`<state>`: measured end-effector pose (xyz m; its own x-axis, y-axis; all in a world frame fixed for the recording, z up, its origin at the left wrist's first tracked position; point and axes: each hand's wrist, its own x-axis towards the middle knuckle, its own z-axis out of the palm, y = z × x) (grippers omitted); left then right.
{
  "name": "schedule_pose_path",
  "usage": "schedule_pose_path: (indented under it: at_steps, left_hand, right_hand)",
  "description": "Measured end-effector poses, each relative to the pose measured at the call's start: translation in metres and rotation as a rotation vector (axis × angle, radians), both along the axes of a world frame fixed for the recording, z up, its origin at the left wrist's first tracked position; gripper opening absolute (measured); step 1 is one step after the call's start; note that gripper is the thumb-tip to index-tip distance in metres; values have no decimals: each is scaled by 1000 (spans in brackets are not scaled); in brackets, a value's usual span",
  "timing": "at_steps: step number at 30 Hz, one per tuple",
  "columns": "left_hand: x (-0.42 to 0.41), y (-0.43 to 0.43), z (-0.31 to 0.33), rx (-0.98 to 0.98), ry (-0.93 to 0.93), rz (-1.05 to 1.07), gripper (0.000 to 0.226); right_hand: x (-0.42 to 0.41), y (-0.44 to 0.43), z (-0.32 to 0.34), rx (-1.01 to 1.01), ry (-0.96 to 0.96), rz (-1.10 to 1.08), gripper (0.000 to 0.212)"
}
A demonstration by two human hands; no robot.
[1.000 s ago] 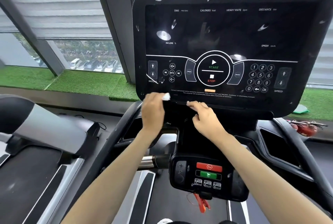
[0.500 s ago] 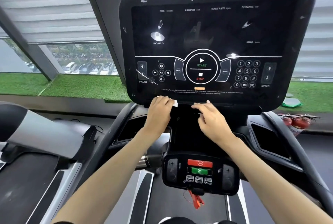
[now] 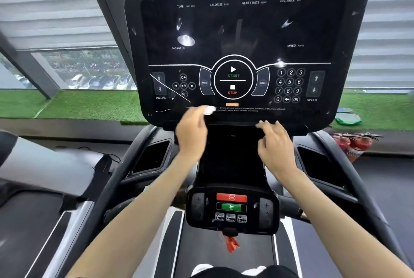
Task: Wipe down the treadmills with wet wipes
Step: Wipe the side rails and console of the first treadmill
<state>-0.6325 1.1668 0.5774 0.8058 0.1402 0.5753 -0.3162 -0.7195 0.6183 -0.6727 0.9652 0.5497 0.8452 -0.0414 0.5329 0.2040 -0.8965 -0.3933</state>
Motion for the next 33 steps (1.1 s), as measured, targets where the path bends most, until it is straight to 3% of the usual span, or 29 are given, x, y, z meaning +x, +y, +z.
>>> schedule_pose_path:
  at_steps: [3, 8, 11, 13, 15, 16, 20, 25, 29, 31, 33]
  left_hand:
    - [-4, 22, -11, 191, -44, 53, 30]
    - [-15, -29, -14, 412, 24, -38, 38]
    - [-8, -68, -4, 326, 147, -175, 32]
    - [-5, -81, 8, 75, 282, -276, 28]
    - [-2, -73, 15, -140, 232, -179, 26]
    - [-1, -62, 17, -156, 192, -77, 26]
    - [0, -23, 4, 97, 131, 160, 27]
    - [-17, -76, -8, 274, 79, -21, 33]
    - [-16, -134, -11, 127, 122, -162, 28]
    - [-13, -144, -3, -137, 258, -218, 23]
    - [-9, -134, 9, -324, 251, -93, 22]
  right_hand:
    - [0, 8, 6, 10, -33, -46, 39]
    - [-2, 5, 8, -24, -52, -71, 36]
    - [0, -2, 4, -32, -60, -43, 38]
    - [0, -6, 6, -43, -54, -34, 40]
    - [1, -10, 9, -30, -52, 9, 40]
    - [1, -14, 10, -7, -51, 28, 39]
    - [1, -28, 9, 83, -14, 33, 42]
    - [-6, -43, 4, 135, 10, -22, 44]
    - [-10, -59, 1, 179, -2, -70, 48]
    - [-10, -68, 1, 201, -1, -89, 48]
    - [-11, -74, 3, 231, 12, -99, 48]
